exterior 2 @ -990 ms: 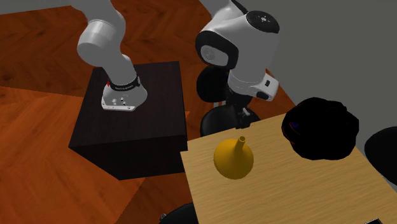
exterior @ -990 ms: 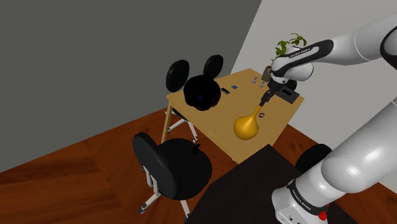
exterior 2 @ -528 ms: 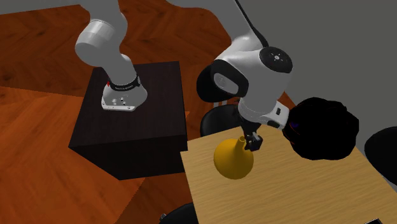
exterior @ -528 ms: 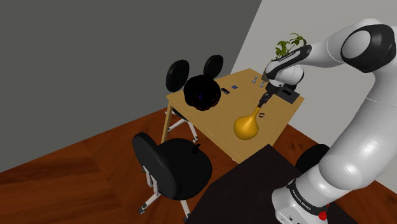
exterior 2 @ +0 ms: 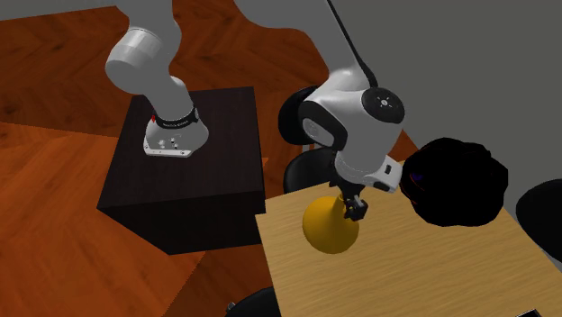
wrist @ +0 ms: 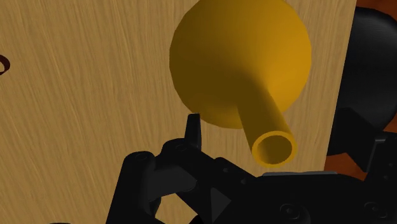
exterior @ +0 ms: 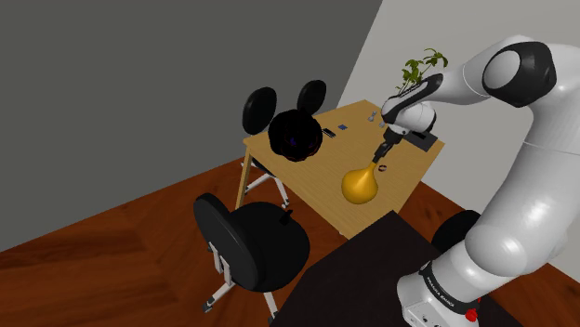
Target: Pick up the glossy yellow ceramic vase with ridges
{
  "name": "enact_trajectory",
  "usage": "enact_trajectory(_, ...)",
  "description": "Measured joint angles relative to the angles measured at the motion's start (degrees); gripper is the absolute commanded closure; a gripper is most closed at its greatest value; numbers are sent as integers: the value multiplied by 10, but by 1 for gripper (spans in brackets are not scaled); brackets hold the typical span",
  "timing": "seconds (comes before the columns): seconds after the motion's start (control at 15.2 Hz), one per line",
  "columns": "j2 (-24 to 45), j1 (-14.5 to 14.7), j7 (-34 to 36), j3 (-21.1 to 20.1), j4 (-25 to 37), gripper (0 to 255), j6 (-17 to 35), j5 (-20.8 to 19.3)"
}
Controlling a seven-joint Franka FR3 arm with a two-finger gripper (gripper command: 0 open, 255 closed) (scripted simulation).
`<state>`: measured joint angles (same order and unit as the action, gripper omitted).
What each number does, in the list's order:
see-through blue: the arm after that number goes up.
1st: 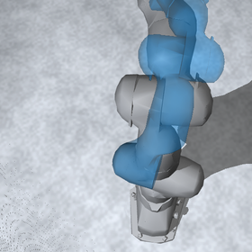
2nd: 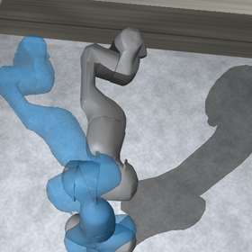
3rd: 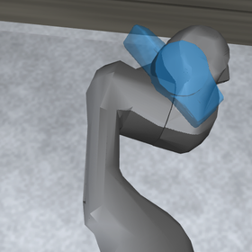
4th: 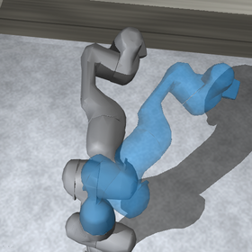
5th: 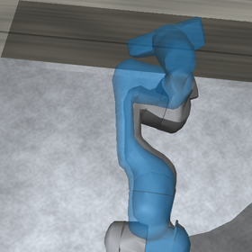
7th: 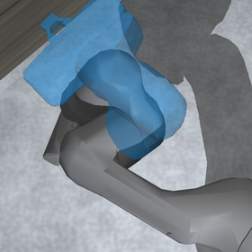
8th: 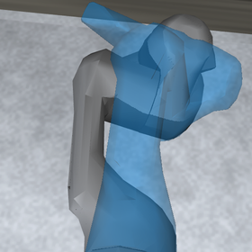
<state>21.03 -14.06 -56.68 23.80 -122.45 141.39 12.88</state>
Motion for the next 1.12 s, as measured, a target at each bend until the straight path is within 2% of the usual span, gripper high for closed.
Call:
enact_trajectory(0.66, 1, -1, -1, -1, -1, 255, 3, 1)
enact_trajectory(1.12, -32, 10, 16, 12, 4, 255, -33, -22)
